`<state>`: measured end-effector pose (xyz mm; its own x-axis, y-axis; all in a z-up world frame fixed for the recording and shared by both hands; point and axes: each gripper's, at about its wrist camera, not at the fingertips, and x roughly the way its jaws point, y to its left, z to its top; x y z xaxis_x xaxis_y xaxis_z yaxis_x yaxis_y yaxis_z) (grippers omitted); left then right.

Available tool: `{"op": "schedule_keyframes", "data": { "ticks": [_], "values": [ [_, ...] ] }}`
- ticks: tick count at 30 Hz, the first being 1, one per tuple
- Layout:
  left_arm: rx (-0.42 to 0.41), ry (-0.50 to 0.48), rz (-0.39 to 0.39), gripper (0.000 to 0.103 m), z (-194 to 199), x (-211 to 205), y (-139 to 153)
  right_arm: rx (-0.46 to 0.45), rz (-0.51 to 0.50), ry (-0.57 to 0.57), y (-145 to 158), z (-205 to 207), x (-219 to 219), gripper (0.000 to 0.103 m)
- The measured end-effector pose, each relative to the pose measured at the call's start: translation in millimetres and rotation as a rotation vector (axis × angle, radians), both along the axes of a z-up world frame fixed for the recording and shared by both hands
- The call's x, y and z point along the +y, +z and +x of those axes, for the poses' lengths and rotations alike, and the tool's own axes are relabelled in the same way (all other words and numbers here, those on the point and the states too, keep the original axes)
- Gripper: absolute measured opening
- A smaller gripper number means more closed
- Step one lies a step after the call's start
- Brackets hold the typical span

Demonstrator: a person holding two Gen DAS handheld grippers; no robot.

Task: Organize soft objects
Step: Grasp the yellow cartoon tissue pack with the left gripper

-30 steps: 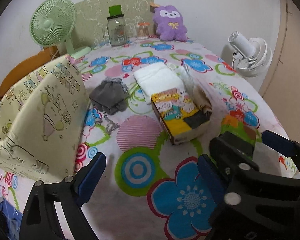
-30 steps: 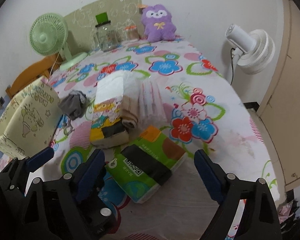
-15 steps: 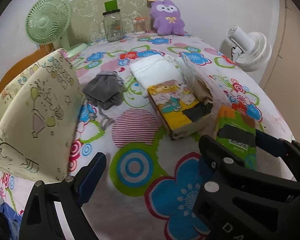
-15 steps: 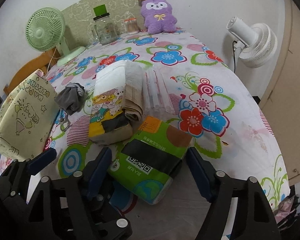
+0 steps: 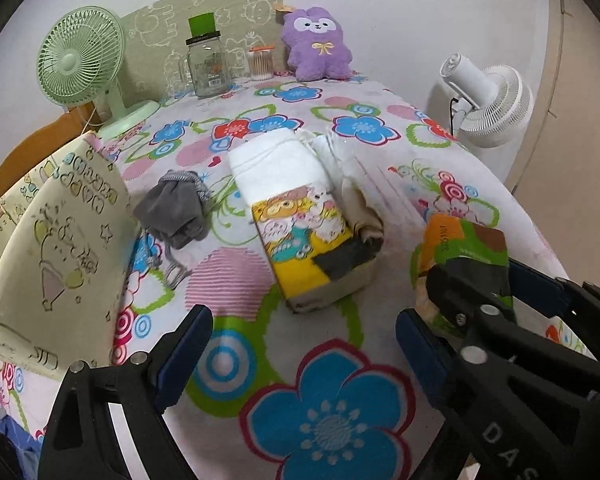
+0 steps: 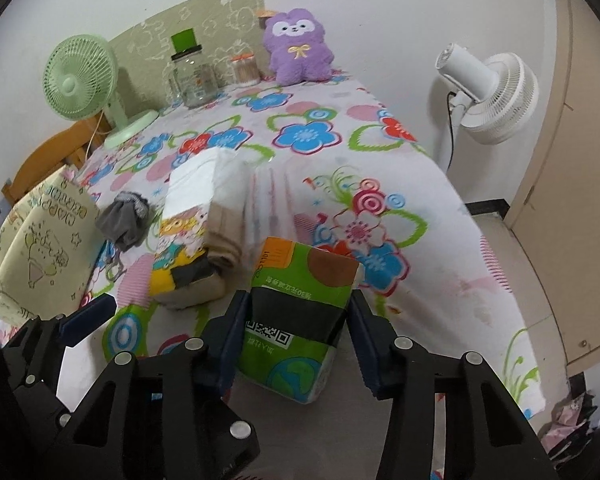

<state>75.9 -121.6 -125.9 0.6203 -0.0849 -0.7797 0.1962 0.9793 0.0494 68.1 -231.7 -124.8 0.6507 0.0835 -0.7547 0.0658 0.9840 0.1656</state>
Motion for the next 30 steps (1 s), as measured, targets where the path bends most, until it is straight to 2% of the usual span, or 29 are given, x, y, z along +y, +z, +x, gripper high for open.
{"op": "schedule_keyframes", "data": {
  "ticks": [3, 13, 17, 20, 26, 30],
  "values": [
    [-0.006, -0.002, -0.005, 0.090, 3.1, -3.5, 1.3, -0.005, -0.002, -0.007, 1.7, 2.8, -4.1, 0.051],
    [0.000, 0.021, -0.012, 0.089, 23.1, -8.2, -0.8, -0.014, -0.011, -0.013, 4.2, 16.9, -10.1, 0.051],
    [0.027, 0.028, -0.013, 0.080, 31.1, -6.5, -6.7, 0.000, -0.005, -0.011, 0.5, 22.2, -9.7, 0.051],
    [0.025, 0.030, -0.024, 0.078, 32.5, -4.8, -7.5, 0.003, -0.002, -0.011, -0.6, 25.4, -9.2, 0.051],
    [0.035, 0.019, -0.059, 0.059, 33.3, -2.3, -6.1, 0.002, -0.008, -0.011, 2.0, 28.8, -6.5, 0.051],
    [0.029, 0.011, -0.054, 0.056, 29.7, -2.3, -4.6, 0.005, -0.011, 0.001, 1.6, 28.9, -1.6, 0.051]
  ]
}}
